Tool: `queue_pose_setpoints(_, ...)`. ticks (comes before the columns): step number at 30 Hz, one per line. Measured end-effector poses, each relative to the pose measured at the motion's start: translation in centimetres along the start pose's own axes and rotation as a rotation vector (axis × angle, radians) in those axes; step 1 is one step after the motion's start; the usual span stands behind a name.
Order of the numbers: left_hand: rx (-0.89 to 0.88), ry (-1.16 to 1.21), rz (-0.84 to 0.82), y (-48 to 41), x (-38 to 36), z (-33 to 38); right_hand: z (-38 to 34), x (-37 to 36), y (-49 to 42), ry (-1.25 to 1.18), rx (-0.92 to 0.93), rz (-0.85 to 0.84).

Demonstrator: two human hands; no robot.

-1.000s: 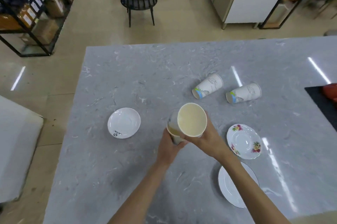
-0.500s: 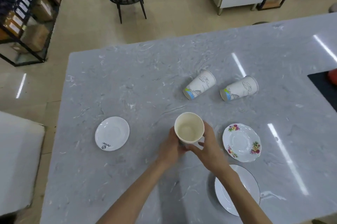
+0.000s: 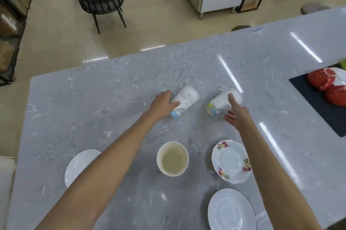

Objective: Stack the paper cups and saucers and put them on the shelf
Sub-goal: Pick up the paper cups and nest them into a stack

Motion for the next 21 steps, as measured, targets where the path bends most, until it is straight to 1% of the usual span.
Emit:
queue_pose_setpoints(2, 0.017, -0.118, -0.051, -2.0, -1.2, 1.3, -1.3, 0.0, -2.2, -0.112, -0.119, 0.089)
queue_pose_setpoints(4, 0.009, -0.161, -0.07, -3.2, -2.3, 1.8, -1.9, 0.0, -3.6, -0.153, -0.162, 0.143)
queue_pose_setpoints(6, -0.023, -0.149, -0.069, -4.1, -3.1, 2.3, -2.2, -0.1, -4.7, -0.123, -0.174, 0.114)
queue_pose_setpoints(9, -0.082, -0.216, -0.085, -4.7, -3.2, 3.1, -2.0, -0.2, -5.6, -0.07, -0.179, 0.029)
queue_pose_setpoints(11, -0.074, -0.203, -0.065, -4.2, -2.7, 3.0, -1.9, -0.3, -5.8, -0.042, -0.172, -0.01)
queue_pose_setpoints(12, -0.058, -0.14, -0.048, -3.7, -2.3, 2.7, -1.8, -0.4, -5.8, -0.035, -0.17, -0.02)
queue_pose_setpoints(14, -0.042, 0.093, -0.003, -1.8, -1.1, 1.7, -1.5, -0.6, -5.9, -0.049, -0.165, -0.056)
queue_pose_setpoints(16, -0.041, 0.323, 0.091, 1.4, 0.7, 0.0, -0.9, -1.2, -5.7, -0.043, -0.168, -0.125)
queue_pose_setpoints(19, -0.031, 0.497, 0.28, 7.7, 3.4, -2.8, -0.2, -2.9, -4.3, -0.043, -0.149, -0.279)
queue_pose_setpoints(21, -0.011, 0.637, 0.352, 12.6, 4.3, -4.4, -0.1, -4.0, -2.8, -0.082, -0.1, -0.349)
Point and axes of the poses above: each hand's wrist, its own y-axis away from the middle knuckle, its own x-axis out of the back of the hand, z = x × y, the point moved 4 cm from there along -y, towards the middle knuckle, and after that the axes turned 6 degrees about -z, right-handed, at the moved point
